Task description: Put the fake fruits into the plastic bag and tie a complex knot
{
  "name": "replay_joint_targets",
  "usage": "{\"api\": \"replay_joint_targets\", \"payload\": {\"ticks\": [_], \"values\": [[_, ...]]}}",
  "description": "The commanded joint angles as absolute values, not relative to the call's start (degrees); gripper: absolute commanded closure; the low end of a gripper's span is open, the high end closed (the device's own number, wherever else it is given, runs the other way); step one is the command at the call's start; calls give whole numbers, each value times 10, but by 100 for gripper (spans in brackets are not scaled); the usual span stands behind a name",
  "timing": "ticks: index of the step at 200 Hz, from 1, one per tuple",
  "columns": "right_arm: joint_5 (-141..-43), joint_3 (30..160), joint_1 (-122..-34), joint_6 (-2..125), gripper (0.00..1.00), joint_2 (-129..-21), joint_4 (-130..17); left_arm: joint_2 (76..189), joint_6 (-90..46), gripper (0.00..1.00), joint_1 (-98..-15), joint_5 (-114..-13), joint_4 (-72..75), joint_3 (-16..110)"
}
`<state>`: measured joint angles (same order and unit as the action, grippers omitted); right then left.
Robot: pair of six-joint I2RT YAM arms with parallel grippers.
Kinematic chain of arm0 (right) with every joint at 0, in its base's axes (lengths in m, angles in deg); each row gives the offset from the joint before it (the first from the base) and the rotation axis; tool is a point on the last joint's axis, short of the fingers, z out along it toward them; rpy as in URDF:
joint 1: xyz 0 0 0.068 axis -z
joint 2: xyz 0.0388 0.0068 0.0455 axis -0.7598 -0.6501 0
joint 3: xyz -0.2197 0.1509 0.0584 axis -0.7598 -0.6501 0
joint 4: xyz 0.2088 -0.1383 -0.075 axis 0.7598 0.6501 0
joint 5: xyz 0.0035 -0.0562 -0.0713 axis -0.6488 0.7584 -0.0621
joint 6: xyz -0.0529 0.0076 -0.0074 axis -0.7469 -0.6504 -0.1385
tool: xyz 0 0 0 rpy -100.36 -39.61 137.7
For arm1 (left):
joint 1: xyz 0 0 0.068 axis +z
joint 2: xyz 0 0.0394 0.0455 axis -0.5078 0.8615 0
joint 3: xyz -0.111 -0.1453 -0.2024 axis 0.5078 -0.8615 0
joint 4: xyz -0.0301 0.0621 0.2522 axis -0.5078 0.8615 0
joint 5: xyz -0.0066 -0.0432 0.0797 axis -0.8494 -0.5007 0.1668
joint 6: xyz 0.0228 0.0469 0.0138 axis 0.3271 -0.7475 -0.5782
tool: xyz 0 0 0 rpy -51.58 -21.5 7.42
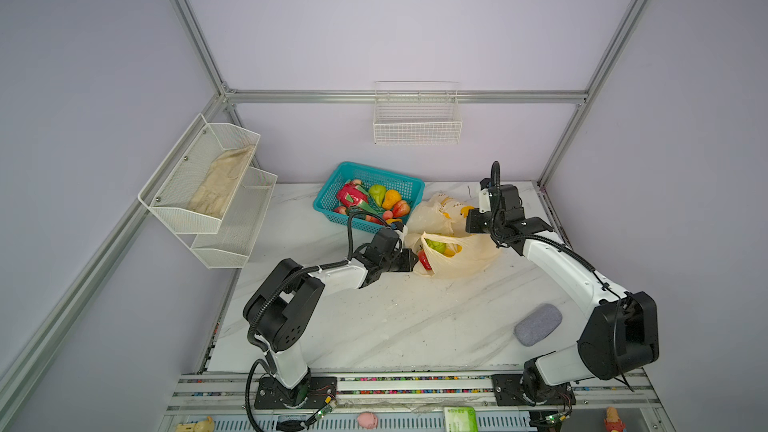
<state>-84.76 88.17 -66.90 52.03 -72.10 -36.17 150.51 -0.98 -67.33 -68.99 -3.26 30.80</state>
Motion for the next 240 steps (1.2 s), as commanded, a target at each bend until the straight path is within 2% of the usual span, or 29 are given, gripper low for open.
{"api": "replay_joint_targets", "payload": {"ticks": [1,20,59,110,145,199,240], "values": [[-809,910,-664,501,100,-724,-349,1451,-8,96,-696,-724,-124,273],[-788,904,-662,491,100,-725,-347,1428,-21,100,-723,-722,-180,219],[-775,873,-658,463,100,-705,-350,1424,-35,100,-767,-733,-318,117],[-794,909,-654,455,100,-691,-362,1459,-22,100,-783,-761,-449,87],[-808,963,-654,475,100,-701,-343,1406,-28,100,-782,-760,-418,120],[-711,1012,-654,464,100,-705,-295,1358,-21,100,-751,-731,-340,141],[-738,1018,-654,461,100,-708,-308,1366,7,98,-716,-750,-286,164]]}}
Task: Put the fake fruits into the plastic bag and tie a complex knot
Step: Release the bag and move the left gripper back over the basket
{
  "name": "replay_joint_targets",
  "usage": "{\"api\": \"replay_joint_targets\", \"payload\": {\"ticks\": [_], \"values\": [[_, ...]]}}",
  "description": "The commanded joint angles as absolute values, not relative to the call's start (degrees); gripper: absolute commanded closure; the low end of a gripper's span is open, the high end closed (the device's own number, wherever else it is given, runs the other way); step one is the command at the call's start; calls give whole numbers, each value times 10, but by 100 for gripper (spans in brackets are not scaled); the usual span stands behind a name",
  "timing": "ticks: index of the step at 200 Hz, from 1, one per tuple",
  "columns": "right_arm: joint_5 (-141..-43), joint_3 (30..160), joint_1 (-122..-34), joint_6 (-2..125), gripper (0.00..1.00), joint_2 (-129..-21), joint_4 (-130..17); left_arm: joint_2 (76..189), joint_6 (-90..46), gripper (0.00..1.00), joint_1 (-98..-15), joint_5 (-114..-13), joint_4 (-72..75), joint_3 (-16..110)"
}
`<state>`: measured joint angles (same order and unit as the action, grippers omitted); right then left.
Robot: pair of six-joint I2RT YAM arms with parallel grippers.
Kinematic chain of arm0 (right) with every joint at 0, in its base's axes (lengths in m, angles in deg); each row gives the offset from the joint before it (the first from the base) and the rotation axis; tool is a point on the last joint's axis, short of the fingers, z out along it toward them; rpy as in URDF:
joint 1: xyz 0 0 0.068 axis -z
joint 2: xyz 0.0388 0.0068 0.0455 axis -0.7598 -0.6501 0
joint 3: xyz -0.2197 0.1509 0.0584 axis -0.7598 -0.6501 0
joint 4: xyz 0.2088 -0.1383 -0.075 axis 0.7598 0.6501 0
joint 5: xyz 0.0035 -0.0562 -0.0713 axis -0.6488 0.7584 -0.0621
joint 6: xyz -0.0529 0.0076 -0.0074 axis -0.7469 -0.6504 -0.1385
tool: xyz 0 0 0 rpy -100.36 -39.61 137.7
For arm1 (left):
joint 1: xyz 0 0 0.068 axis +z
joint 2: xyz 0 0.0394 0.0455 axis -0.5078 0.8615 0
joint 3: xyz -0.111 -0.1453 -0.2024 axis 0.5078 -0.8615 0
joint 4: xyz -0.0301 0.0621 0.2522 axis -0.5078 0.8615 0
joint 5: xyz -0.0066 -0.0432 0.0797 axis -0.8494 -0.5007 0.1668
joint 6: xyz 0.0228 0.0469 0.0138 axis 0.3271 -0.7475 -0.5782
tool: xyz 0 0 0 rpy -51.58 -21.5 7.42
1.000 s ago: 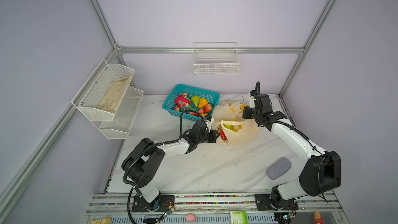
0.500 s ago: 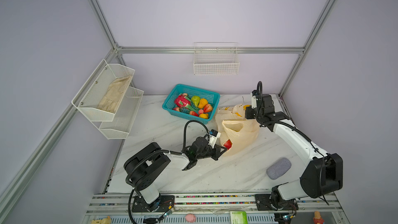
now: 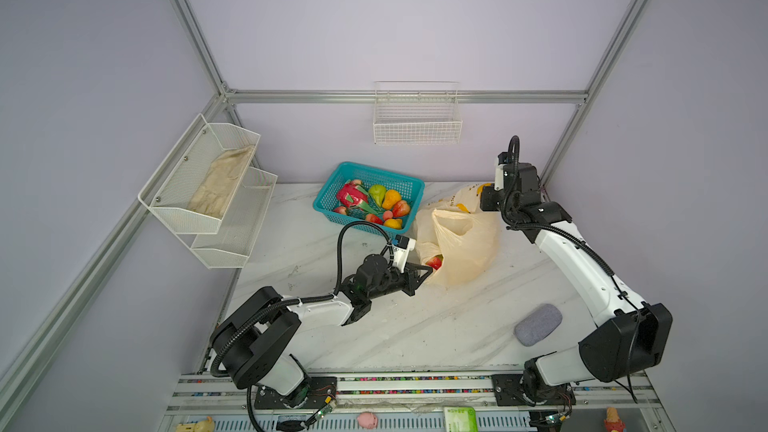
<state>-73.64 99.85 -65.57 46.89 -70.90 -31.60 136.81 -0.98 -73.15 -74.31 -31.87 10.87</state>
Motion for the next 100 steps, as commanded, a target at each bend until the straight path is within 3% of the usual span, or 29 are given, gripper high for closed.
{"api": "replay_joint_targets", "payload": {"ticks": [1,62,100], "values": [[-738,1019,-654,462,100,-708,-308,1366,8,98,-716,-751,-285,164],[-769,1024,-655,473,100,-670,-315,1383,-1,87,-669,-791,-228,203],[-801,968,-654,484,100,-675,-330,1353,-40,60,-627,-801,-153,211]]}}
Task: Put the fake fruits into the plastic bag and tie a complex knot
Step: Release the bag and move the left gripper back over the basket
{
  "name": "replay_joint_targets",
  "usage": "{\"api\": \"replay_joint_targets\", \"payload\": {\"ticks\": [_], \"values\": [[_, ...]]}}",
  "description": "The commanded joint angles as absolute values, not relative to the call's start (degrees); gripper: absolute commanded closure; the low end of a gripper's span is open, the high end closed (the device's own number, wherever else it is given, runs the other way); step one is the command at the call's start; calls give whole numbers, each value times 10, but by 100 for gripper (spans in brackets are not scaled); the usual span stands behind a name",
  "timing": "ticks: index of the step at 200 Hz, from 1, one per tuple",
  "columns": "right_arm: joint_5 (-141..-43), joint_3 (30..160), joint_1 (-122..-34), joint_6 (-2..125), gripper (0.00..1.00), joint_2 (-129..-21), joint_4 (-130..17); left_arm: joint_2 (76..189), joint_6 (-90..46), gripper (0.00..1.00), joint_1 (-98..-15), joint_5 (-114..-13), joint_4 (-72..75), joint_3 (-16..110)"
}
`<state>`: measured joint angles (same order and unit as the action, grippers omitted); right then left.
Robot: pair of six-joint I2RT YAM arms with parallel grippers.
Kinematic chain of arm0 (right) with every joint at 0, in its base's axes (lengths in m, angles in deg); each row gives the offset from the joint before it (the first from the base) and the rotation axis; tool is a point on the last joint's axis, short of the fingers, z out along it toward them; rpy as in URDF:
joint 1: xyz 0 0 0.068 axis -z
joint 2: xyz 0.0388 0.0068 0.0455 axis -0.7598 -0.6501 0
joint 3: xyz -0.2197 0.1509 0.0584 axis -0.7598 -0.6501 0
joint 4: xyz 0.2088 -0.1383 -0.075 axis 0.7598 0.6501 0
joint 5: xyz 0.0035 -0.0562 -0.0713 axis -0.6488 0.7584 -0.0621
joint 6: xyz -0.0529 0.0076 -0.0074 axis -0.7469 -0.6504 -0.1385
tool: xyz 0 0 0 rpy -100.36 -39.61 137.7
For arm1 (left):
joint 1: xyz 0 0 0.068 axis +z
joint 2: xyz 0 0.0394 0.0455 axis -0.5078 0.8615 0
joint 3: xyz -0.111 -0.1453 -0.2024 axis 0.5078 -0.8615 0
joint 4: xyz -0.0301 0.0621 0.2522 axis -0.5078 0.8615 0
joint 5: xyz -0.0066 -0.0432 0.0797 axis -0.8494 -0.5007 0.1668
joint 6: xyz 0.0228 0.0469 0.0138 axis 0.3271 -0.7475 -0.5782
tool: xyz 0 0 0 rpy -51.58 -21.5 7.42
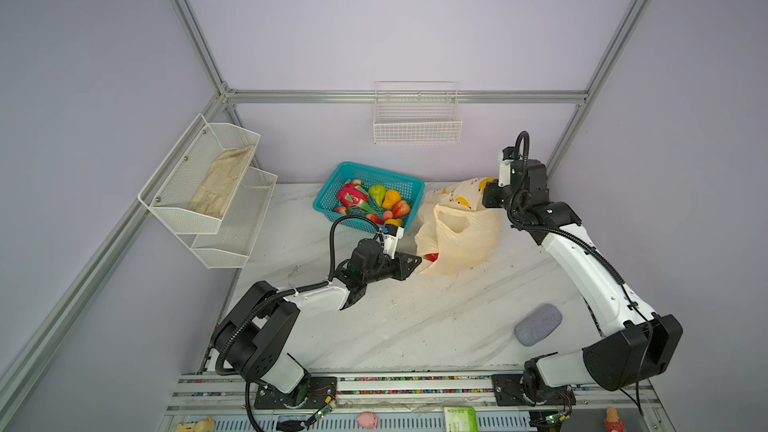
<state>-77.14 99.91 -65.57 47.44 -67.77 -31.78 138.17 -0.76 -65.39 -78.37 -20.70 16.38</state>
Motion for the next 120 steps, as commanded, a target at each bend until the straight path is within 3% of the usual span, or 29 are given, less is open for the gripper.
{"api": "replay_joint_targets", "payload": {"ticks": [1,58,120], "values": [[-803,967,-654,484,100,-675,-330,1350,-42,59,-625,-801,-151,211],[-854,931,-655,500,100,-680,-377,1246,-117,30,-546,-641,23,286],[-899,905,-655,505,100,-684,-415,1418,-201,23,-461,-617,168,509]]}}
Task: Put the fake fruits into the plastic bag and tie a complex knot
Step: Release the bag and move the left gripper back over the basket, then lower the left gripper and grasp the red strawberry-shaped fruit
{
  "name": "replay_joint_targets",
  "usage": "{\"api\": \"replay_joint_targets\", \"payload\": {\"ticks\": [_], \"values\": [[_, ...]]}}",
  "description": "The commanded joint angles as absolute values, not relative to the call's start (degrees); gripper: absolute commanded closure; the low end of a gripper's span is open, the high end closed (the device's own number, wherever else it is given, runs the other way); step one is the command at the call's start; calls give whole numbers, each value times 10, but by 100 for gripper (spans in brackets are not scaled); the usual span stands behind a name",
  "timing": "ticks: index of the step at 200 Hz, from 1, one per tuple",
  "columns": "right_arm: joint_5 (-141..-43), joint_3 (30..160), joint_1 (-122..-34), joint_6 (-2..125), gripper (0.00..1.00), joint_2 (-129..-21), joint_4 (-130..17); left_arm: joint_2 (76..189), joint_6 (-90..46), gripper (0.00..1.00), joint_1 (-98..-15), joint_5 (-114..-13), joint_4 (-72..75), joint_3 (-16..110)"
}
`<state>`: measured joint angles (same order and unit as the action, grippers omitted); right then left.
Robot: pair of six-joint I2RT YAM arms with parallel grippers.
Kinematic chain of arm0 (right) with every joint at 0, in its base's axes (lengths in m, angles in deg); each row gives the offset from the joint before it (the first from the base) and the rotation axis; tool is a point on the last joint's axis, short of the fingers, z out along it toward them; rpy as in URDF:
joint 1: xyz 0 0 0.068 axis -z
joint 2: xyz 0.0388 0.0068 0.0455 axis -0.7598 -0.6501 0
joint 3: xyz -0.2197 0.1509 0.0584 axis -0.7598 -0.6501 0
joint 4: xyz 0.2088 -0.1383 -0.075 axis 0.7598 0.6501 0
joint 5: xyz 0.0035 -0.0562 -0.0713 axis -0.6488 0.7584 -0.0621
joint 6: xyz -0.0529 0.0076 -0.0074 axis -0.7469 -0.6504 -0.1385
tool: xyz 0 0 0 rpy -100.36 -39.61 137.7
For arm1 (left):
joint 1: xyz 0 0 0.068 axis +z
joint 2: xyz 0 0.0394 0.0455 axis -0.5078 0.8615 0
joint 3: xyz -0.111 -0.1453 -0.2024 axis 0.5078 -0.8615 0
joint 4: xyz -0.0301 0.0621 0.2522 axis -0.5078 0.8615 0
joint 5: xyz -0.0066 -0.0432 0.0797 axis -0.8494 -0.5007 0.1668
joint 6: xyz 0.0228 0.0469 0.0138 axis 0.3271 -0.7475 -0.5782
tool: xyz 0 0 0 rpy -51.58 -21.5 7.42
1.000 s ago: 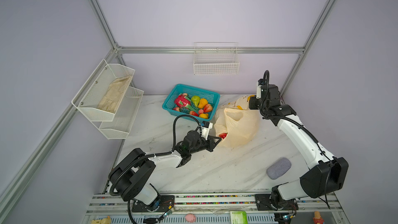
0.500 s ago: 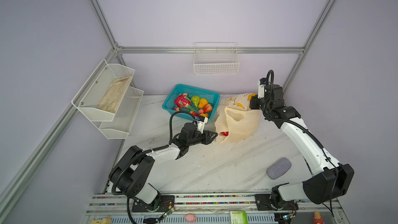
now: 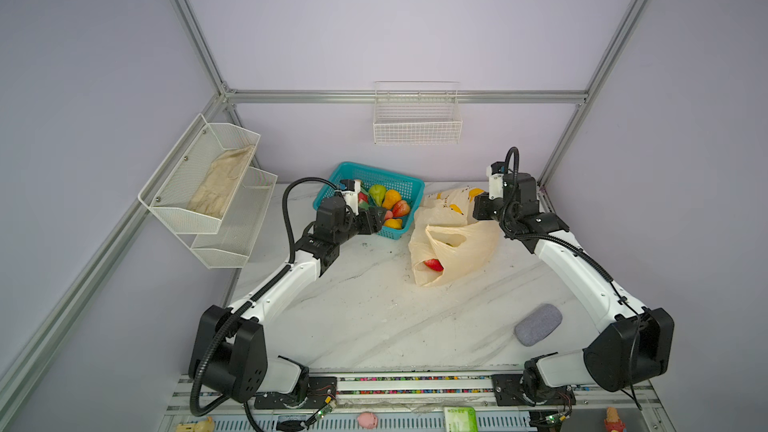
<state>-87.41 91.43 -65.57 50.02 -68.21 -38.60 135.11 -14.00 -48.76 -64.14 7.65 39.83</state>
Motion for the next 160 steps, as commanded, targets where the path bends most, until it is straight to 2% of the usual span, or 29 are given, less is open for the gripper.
{"api": "replay_joint_targets", "payload": {"ticks": [1,56,103,160], "values": [[-900,904,-654,505,100,-684,-416,1422,-203,23,-460,-618,173,515],[-909,893,-655,499,100,-688,-426,1592,-280,22,-428,-637,325,737],[-914,890,-654,501,100,-694,-431,1703,-317,19,-424,-647,424,871],[-909,892,-655,504,100,-693,-432,1776,-302,18,-426,-704,454,921]]}}
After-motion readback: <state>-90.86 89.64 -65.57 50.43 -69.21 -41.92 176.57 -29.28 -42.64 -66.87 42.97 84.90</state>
